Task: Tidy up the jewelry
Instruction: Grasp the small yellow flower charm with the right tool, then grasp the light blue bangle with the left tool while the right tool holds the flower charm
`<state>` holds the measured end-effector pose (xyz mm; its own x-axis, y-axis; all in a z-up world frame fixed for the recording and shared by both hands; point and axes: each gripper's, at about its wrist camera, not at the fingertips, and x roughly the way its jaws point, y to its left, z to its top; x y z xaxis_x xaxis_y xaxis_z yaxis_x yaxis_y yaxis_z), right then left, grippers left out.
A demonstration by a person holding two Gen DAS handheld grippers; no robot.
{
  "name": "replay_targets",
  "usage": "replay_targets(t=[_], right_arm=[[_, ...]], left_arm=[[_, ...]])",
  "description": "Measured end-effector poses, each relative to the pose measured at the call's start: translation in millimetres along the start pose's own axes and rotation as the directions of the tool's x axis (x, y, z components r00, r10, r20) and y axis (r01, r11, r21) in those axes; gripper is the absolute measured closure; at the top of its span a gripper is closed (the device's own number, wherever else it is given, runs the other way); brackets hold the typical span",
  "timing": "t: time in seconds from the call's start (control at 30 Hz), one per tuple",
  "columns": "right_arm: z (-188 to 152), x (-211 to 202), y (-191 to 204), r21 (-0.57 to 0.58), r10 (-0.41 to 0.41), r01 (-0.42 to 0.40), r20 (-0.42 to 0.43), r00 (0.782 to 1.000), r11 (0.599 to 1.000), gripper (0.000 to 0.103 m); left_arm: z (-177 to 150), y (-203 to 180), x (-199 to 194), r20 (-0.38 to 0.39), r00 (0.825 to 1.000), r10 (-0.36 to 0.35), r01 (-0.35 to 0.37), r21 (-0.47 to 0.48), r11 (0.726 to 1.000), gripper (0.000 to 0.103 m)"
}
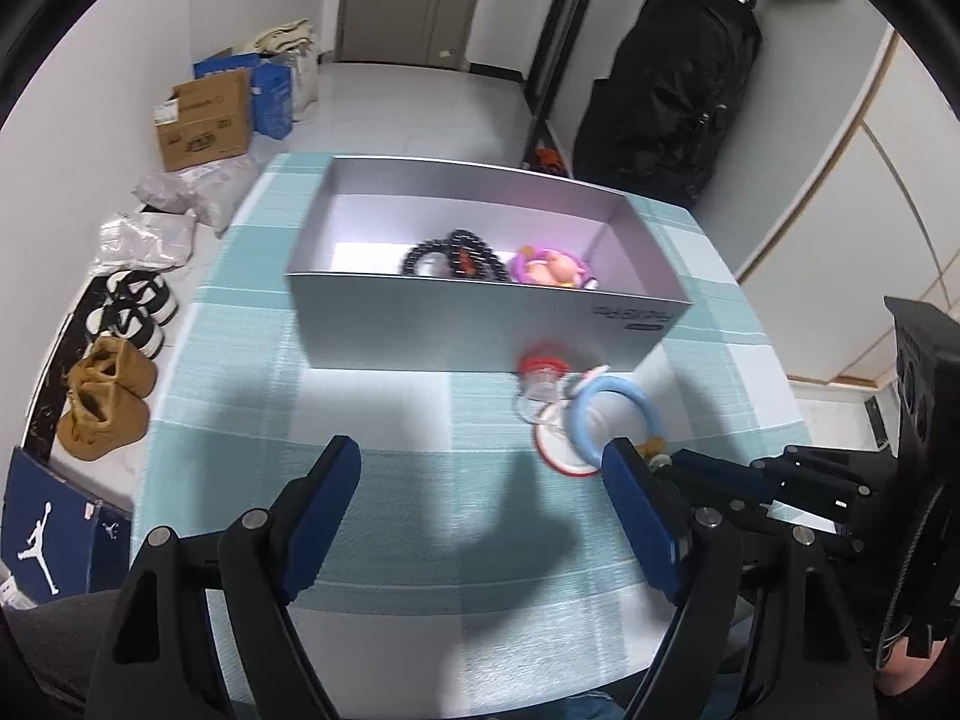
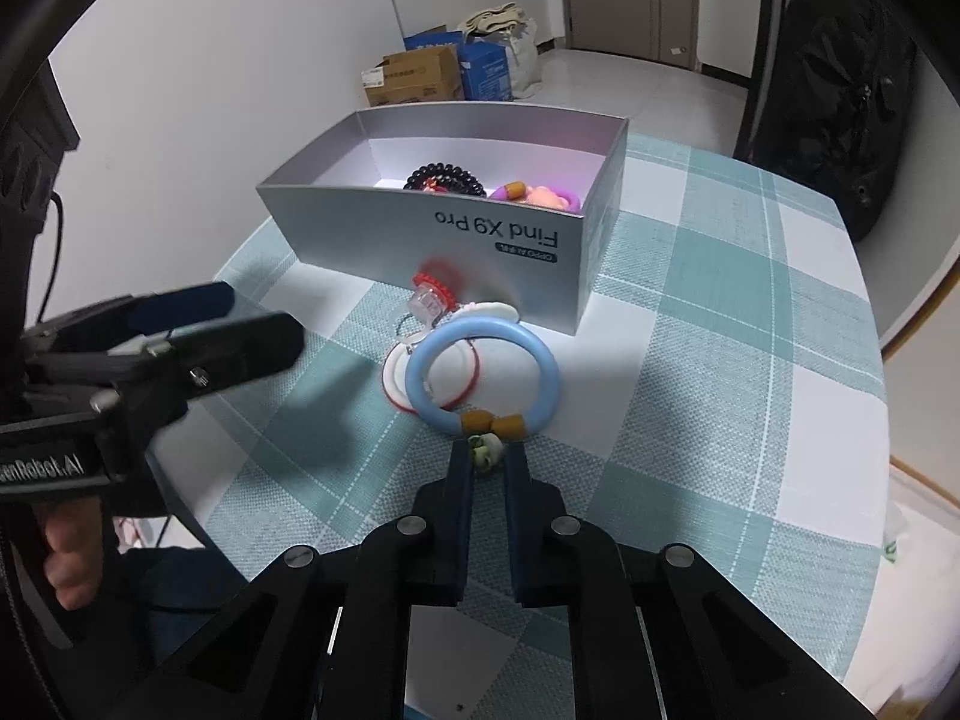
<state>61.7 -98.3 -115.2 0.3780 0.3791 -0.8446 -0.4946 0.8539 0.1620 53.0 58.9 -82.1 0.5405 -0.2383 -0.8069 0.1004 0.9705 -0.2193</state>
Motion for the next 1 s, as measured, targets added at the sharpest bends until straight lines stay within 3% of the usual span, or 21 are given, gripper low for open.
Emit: replay_targets(t=[0.23,0.47,0.67,1.0], right_arm=[[-2.1,-10.4,-18.9,0.066,0.005,-0.005,-0.002,1.000,0.998,0.094],[-4.0,-21.9,-39.6,0.136,-0.030,0.028,0.015,0.999,0.990,0.094],[-1.3,-33.5,-49.3,0.180,-0.042,0.033,0.045,0.998,0.983,0.094],[4.0,-46.8,-68.9,0.270,-0.036,0.014,0.079,0.996,0.963,0.094]], left_arm=[[-0.5,-16.0,11.2,-0.042,0.999,0.011,-0.009,0.053,0.999,0.024],[2.7,-36.0,9.4,-0.036,0.996,-0.084,0.087,0.081,0.993,0.024],[2.0,-49.7,15.9,-0.045,0.995,-0.085,0.090,0.113,0.989,0.024],[0.2,-57.8,31.6,-0.069,0.997,0.017,-0.005,0.171,0.985,0.024]])
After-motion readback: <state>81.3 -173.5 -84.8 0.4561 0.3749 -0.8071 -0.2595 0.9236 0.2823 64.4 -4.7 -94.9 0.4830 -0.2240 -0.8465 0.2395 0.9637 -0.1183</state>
